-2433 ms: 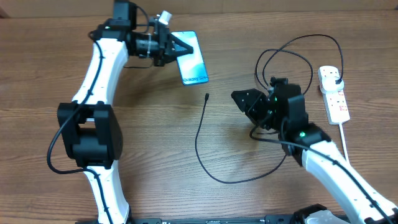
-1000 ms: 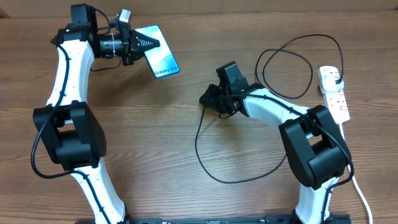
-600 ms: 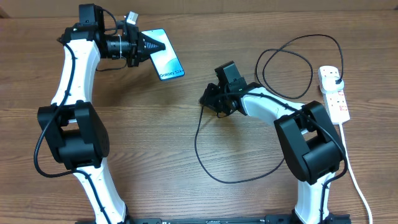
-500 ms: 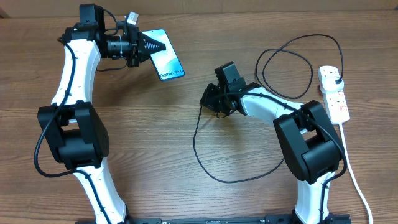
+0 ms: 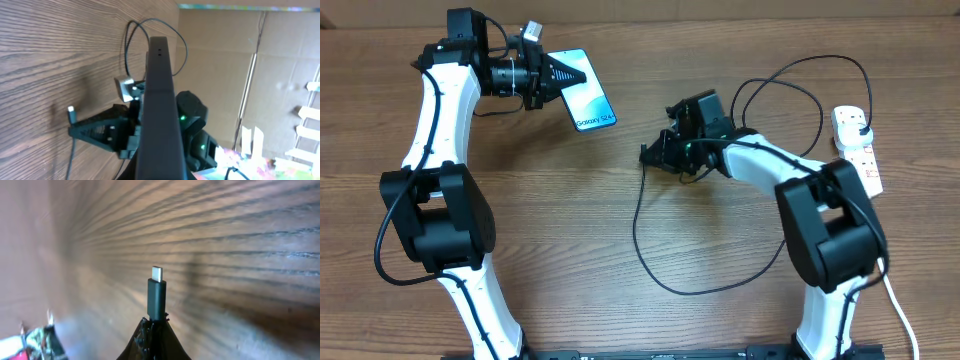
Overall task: Plug charger to phone and switch on socket
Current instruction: 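Grasp the black USB-C cable plug with the right gripper, then move the cable plug up to the phone's bottom port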
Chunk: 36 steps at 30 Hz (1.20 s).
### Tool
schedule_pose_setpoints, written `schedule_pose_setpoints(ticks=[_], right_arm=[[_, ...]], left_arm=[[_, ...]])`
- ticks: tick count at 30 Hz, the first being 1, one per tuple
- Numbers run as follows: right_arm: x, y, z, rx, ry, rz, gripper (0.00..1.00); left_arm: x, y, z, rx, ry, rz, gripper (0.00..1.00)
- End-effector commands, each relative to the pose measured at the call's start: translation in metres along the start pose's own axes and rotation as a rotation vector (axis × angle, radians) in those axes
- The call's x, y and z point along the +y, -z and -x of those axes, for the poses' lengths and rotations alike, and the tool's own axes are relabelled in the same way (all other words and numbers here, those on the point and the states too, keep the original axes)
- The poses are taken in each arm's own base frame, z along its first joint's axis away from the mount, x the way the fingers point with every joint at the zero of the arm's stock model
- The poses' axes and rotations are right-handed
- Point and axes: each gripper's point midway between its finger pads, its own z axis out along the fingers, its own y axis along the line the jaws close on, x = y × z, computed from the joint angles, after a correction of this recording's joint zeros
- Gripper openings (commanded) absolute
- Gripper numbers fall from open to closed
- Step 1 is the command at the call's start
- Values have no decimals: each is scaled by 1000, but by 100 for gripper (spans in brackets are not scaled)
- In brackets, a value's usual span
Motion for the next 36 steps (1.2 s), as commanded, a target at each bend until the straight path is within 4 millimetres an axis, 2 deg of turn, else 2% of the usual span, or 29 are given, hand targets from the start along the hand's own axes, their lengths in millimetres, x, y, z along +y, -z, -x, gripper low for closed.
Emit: schedule_pose_setpoints(ticks=[1, 5, 10, 16, 17, 19, 26, 29, 36], right_arm=[[63, 44, 0, -27, 200, 135, 4], [91, 75, -13, -21, 286, 178, 4], [105, 105, -32, -15, 328, 170, 4], [108, 119, -64, -14, 356, 192, 4], [110, 123, -78, -10, 372, 207, 4], [113, 126, -85, -14, 382, 216, 4], [129, 140, -92, -24, 353, 266, 4], [138, 144, -95, -9, 360, 314, 4], [147, 147, -88, -39, 340, 340, 4]], left_arm=[[-26, 3, -6, 26, -97, -98, 4], [-38, 5, -11, 50, -110, -170, 4], [-63, 12, -21, 92, -163, -326, 4], [-63, 9, -23, 96, -177, -325, 4], [-65, 3, -28, 114, -170, -326, 4], [-67, -7, -35, 138, -178, -327, 4], [-79, -44, -59, 230, -210, -332, 4], [-80, -46, -61, 237, -212, -333, 4], [-80, -45, -60, 239, -180, -329, 4]])
